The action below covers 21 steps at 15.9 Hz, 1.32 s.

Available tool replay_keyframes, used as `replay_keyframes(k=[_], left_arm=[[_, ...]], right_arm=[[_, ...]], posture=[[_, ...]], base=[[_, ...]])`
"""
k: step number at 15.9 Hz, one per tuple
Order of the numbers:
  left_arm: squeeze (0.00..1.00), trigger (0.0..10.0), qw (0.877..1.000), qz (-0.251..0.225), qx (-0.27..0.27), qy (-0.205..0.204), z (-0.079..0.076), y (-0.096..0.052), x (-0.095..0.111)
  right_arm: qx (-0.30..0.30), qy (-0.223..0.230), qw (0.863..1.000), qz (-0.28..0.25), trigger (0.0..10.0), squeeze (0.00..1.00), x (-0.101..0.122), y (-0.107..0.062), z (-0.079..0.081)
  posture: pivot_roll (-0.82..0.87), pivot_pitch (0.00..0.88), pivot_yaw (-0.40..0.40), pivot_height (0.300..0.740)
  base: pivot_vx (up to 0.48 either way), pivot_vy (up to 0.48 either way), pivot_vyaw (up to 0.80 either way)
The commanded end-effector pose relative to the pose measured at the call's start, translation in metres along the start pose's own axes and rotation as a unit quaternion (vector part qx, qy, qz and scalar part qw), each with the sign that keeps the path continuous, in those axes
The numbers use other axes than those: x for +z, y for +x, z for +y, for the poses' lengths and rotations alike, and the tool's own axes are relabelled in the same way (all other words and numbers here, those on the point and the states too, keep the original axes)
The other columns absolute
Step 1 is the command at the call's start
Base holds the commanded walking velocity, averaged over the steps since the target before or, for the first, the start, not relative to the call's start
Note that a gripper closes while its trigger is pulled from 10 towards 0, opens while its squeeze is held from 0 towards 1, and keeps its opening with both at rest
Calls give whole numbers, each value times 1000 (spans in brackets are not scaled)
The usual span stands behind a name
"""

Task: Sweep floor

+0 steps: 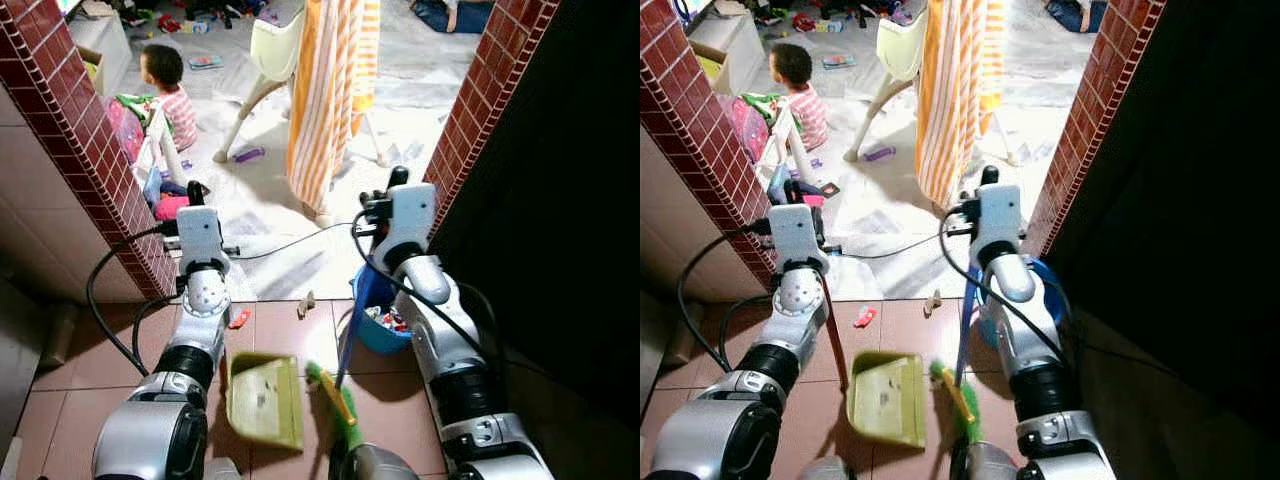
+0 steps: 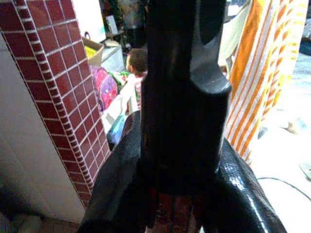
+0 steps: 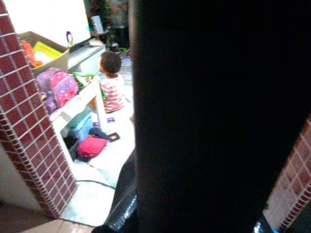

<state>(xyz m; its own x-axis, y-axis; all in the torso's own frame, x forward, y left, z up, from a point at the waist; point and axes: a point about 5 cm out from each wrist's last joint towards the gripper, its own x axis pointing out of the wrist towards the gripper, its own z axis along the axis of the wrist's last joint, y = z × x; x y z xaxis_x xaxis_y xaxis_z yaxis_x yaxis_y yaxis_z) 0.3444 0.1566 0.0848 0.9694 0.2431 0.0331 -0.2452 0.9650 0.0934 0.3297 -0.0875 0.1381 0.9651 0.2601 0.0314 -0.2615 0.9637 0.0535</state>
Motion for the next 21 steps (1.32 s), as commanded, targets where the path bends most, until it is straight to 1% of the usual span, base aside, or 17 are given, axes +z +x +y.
replay_keyframes(k=[1, 3, 5, 6, 7, 8, 9, 10, 11, 12, 13, 14, 17, 18, 20, 21], left_arm=[[0, 10000, 1000, -17, -1, -3, -3, 4, 9], [0, 10000, 1000, -13, -1, -2, -3, 4, 8], [0, 10000, 1000, -4, 0, 1, -4, 4, 5], [0, 10000, 1000, 1, 0, 0, -4, 4, 4], [0, 10000, 1000, 3, 1, -2, -5, 4, 4], [0, 10000, 1000, 3, 0, -2, -6, 4, 5], [0, 10000, 1000, 3, 0, -1, -7, 4, 5], [0, 10000, 1000, 3, 0, -1, -7, 4, 5], [0, 10000, 1000, 4, 0, -1, -8, 4, 5], [0, 10000, 1000, 5, 1, -2, -8, 4, 5], [0, 10000, 1000, 6, 1, -3, -8, 4, 4], [0, 10000, 1000, 8, 1, -4, -9, 4, 4], [0, 10000, 1000, 10, 1, -4, -8, 4, 4], [0, 10000, 1000, 10, 2, -4, -8, 4, 4], [0, 10000, 1000, 13, 1, -8, -7, 4, 3], [0, 10000, 1000, 14, 1, -9, -7, 4, 2]], right_arm=[[13, 15, 1000, -6, 10000, 0, 6, 0, 3], [24, 47, 999, 1, 10000, 0, 7, 1, 7], [21, 64, 998, 3, 10000, 0, 9, 2, 8], [19, 87, 996, 10, 10000, 0, 10, 3, 9], [30, 112, 993, 19, 10000, 0, 11, 3, 11], [38, 123, 991, 23, 10000, 0, 12, 3, 13], [46, 148, 988, 24, 10000, 0, 16, 4, 15], [49, 160, 986, 24, 10000, 0, 18, 4, 15], [67, 165, 984, 14, 10000, 0, 27, 5, 17], [77, 159, 984, 8, 10000, 0, 32, 6, 17], [92, 131, 987, -12, 10000, 0, 41, 7, 16], [104, 86, 990, -43, 10000, 0, 53, 8, 13], [85, 47, 992, -78, 10000, 0, 68, 11, -2], [80, 44, 993, -81, 10000, 0, 69, 11, -5], [56, 11, 994, -98, 10000, 0, 74, 13, -17], [52, -5, 993, -107, 10000, 0, 76, 13, -20]], posture=[[-69, 55, -66, 740], [-69, 55, -66, 740], [-77, 56, -62, 740], [-81, 53, -58, 740], [-81, 53, -58, 740], [-84, 52, -58, 740], [-86, 52, -57, 740], [-86, 52, -57, 740], [-89, 50, -58, 740], [-89, 50, -58, 740], [-88, 49, -59, 740], [-88, 46, -60, 740], [-85, 41, -62, 740], [-85, 41, -62, 740], [-83, 35, -65, 740], [-83, 35, -65, 740]], base=[[0, 0, 0], [0, 0, 0], [0, 0, 0], [0, 0, 0], [0, 0, 0], [0, 0, 0], [0, 0, 0], [0, 0, 0], [0, 0, 0], [0, 0, 0], [0, 0, 0], [0, 0, 0], [0, 0, 0], [0, 0, 0], [0, 0, 0], [0, 0, 0]])
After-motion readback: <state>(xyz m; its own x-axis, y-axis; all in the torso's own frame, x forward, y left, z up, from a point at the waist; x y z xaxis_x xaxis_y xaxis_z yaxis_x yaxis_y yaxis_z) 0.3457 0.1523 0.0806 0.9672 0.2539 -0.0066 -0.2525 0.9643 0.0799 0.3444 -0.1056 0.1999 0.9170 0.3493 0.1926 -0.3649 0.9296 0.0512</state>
